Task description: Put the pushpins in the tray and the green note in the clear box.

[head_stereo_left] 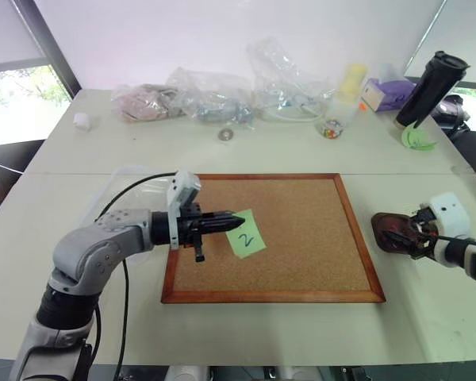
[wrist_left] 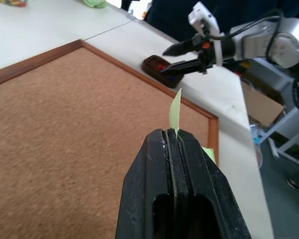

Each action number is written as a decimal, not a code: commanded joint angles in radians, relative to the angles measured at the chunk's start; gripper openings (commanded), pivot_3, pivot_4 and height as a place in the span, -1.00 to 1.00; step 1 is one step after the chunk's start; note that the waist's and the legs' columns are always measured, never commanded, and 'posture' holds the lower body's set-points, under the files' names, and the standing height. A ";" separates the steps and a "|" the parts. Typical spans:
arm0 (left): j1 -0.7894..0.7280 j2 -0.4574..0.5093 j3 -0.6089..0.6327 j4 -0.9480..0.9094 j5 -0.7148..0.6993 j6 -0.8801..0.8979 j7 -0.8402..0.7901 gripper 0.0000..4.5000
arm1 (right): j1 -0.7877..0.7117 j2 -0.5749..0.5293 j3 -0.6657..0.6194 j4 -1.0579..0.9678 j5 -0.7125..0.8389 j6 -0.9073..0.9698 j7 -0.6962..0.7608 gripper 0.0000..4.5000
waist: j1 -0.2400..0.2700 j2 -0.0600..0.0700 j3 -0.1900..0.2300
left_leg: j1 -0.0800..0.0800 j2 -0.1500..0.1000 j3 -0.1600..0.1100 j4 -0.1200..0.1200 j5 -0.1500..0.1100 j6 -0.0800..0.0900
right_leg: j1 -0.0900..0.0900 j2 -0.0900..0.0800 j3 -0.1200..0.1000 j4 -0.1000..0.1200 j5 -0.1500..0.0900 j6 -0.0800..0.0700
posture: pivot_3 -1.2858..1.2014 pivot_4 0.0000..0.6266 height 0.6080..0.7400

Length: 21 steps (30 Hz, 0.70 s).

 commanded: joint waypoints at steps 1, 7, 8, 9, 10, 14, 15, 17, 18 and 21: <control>-0.002 0.003 0.021 -0.018 0.003 -0.021 0.007 -1.00 | -0.022 -0.003 -0.034 -0.040 0.012 0.006 -0.007 0.99 | 0.000 0.000 0.000 | 0.000 0.000 0.000 0.000 0.000 0.000 | 0.000 0.000 0.000 0.000 0.000 0.000 | 0.03 -0.52 1.00; -0.005 0.028 0.059 -0.013 0.010 -0.030 0.019 -1.00 | -0.059 -0.027 -0.089 -0.153 0.144 0.080 0.074 0.99 | -0.001 0.000 0.000 | 0.000 0.000 0.000 0.000 0.000 0.000 | 0.000 0.000 0.000 0.000 0.000 0.000 | 0.03 -0.52 1.00; -0.011 0.034 0.070 -0.009 0.013 -0.033 0.025 -1.00 | -0.064 -0.031 -0.089 -0.187 0.178 0.092 0.102 0.99 | -0.002 0.000 0.000 | 0.000 0.000 0.000 0.000 -0.001 0.002 | 0.000 0.000 0.000 0.000 0.000 0.000 | 0.03 -0.52 1.00; -0.019 0.047 0.084 -0.005 0.018 -0.035 0.030 -1.00 | -0.071 -0.033 -0.082 -0.236 0.225 0.109 0.136 0.99 | -0.002 0.000 0.000 | 0.000 0.000 0.000 0.000 -0.001 0.003 | 0.000 0.000 0.000 0.000 0.000 0.000 | 0.03 -0.52 1.00; -0.027 0.064 0.098 -0.002 0.024 -0.037 0.033 -1.00 | -0.084 -0.032 -0.071 -0.285 0.276 0.130 0.163 0.99 | -0.003 0.000 0.000 | 0.000 0.001 0.000 0.000 -0.002 0.003 | 0.000 0.000 0.000 0.000 0.000 0.000 | 0.03 -0.52 1.00; -0.072 0.158 0.164 0.049 0.091 -0.048 0.075 -1.00 | -0.167 -0.018 0.036 -0.403 0.391 0.192 0.203 0.99 | -0.002 0.000 0.001 | 0.000 0.001 -0.001 0.000 -0.002 0.004 | 0.000 0.001 0.000 0.001 0.000 0.000 | 0.03 -0.52 1.00; -0.079 0.180 0.178 0.066 0.112 -0.056 0.085 -1.00 | -0.184 -0.015 0.068 -0.415 0.391 0.191 0.203 0.99 | -0.003 -0.001 0.001 | 0.001 0.001 -0.001 0.000 -0.002 0.004 | 0.000 0.001 0.000 0.001 0.000 0.000 | 0.03 -0.52 1.00; -0.080 0.208 0.189 0.081 0.138 -0.070 0.089 -1.00 | -0.202 -0.015 0.107 -0.423 0.388 0.188 0.199 0.99 | -0.001 -0.001 0.001 | 0.000 0.001 -0.001 0.000 -0.002 0.004 | -0.001 0.000 0.000 0.000 0.000 0.000 | 0.03 -0.52 1.00; -0.072 0.228 0.200 0.090 0.156 -0.075 0.094 -1.00 | -0.214 -0.010 0.131 -0.425 0.388 0.183 0.199 0.99 | -0.001 -0.001 0.001 | 0.000 0.001 -0.001 0.000 -0.003 0.005 | -0.001 0.000 0.000 0.000 0.000 0.000 | 0.03 -0.52 1.00; -0.042 0.269 0.247 0.105 0.180 -0.079 0.105 -1.00 | -0.237 -0.002 0.189 -0.432 0.385 0.166 0.208 0.99 | 0.002 -0.001 0.001 | -0.002 -0.001 -0.001 0.000 -0.002 0.004 | -0.002 -0.002 0.000 0.000 0.000 0.000 | 0.03 -0.52 1.00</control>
